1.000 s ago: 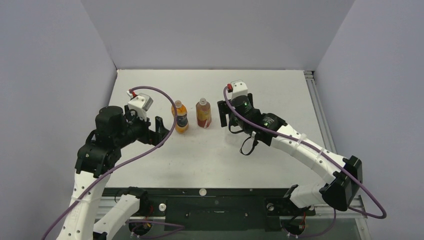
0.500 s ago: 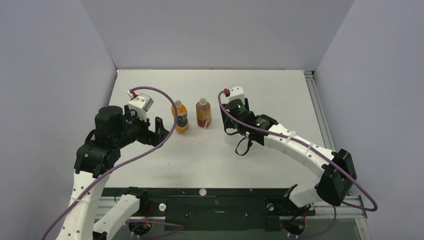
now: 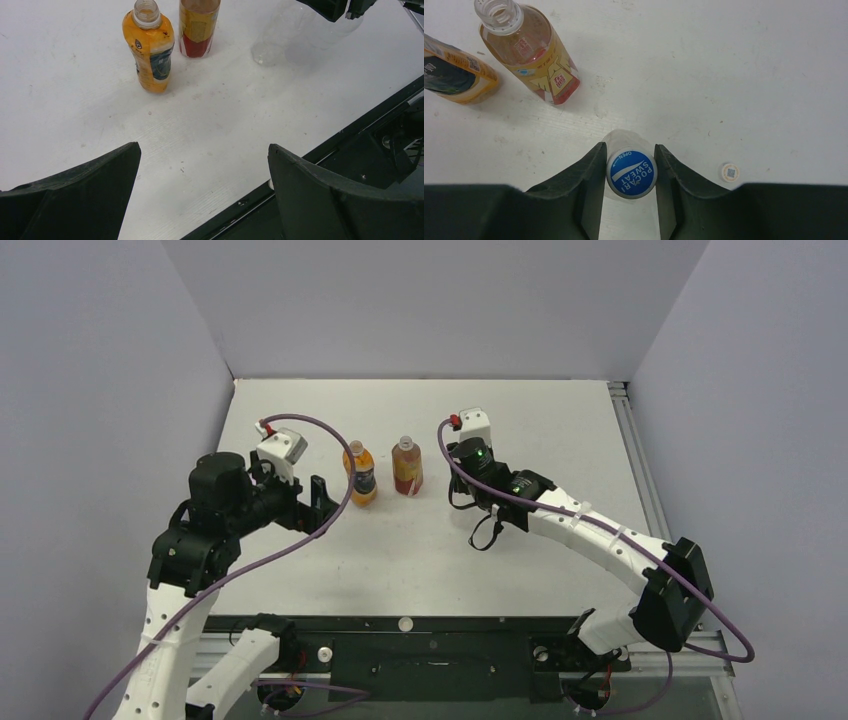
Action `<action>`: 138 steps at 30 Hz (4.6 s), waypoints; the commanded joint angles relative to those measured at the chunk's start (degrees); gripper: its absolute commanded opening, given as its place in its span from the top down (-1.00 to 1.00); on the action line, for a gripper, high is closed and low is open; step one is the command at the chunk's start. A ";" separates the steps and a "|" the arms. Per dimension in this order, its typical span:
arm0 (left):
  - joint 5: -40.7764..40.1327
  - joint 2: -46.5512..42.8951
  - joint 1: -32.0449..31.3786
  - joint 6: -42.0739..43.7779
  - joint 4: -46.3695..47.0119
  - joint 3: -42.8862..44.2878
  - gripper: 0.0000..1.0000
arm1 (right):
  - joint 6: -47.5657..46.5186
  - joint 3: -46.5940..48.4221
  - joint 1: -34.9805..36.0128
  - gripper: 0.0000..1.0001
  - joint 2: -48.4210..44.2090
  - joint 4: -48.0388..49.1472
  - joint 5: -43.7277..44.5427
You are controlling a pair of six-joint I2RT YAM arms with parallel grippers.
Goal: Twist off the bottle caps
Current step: Pick up the plastic bottle at the center of the board, then unscrew the bottle cap from the plastic bottle.
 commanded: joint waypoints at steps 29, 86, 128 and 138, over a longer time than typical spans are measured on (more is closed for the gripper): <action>33.22 -17.85 0.32 4.49 12.34 -12.41 -0.93 | 4.72 9.09 26.95 0.74 -15.54 16.32 -26.07; 17.43 -16.02 0.31 2.67 23.30 -11.51 0.84 | 13.90 27.65 27.26 -0.63 -3.07 12.98 -1.57; 37.34 -14.93 0.33 -12.83 30.76 -10.10 0.85 | 10.02 23.45 21.08 0.61 -5.21 22.85 -35.54; 50.89 -12.77 0.39 -36.26 50.96 -12.33 0.86 | 4.57 18.55 20.70 0.59 -11.28 25.73 -46.54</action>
